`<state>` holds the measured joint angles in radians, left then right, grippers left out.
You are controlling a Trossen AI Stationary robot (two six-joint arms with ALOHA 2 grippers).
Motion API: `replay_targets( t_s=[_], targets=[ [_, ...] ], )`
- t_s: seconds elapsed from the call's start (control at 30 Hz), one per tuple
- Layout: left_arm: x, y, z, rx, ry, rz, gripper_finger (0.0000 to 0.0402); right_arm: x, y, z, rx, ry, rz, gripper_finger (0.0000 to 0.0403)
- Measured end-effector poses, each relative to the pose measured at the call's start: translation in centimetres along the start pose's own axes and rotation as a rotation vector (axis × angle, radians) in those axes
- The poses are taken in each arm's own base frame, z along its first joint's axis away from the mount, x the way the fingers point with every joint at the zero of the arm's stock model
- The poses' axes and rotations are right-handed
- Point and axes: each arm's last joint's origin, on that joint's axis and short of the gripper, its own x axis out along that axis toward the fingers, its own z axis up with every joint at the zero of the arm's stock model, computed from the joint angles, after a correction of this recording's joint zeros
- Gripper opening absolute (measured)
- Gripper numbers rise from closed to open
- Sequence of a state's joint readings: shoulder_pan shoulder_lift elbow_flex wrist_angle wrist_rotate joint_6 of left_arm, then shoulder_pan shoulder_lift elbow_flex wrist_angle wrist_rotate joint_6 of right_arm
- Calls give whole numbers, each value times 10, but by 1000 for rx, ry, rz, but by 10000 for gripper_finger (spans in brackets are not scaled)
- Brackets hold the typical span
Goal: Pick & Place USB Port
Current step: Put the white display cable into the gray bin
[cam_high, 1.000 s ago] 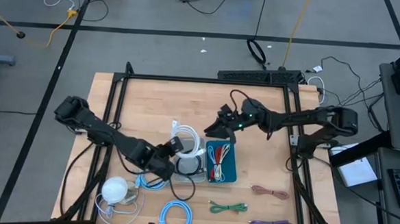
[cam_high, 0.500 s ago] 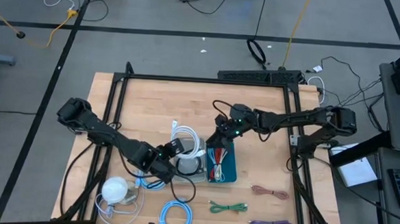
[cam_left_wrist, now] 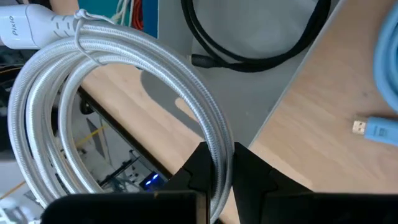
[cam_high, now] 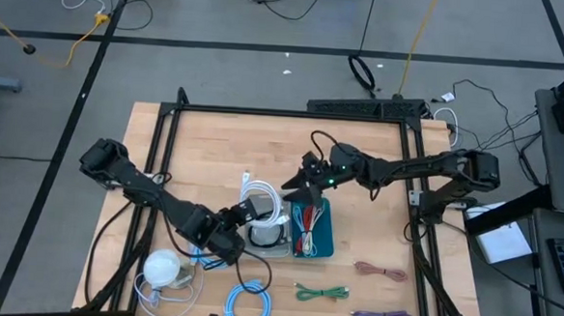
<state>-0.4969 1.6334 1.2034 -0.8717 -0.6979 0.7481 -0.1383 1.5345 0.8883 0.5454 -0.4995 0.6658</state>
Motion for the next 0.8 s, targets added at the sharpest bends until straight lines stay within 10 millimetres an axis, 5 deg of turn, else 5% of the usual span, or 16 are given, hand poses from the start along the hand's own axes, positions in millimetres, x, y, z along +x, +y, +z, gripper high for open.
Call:
replay_targets(
  t_s=[0.47,0.8],
  targets=[
    [2,4,-1,68,35,45,33,0,-3,-3,3,8,-46,310],
    [25,9,-1,105,76,23,34,22,-13,-16,38,16,-11,300]
  ],
)
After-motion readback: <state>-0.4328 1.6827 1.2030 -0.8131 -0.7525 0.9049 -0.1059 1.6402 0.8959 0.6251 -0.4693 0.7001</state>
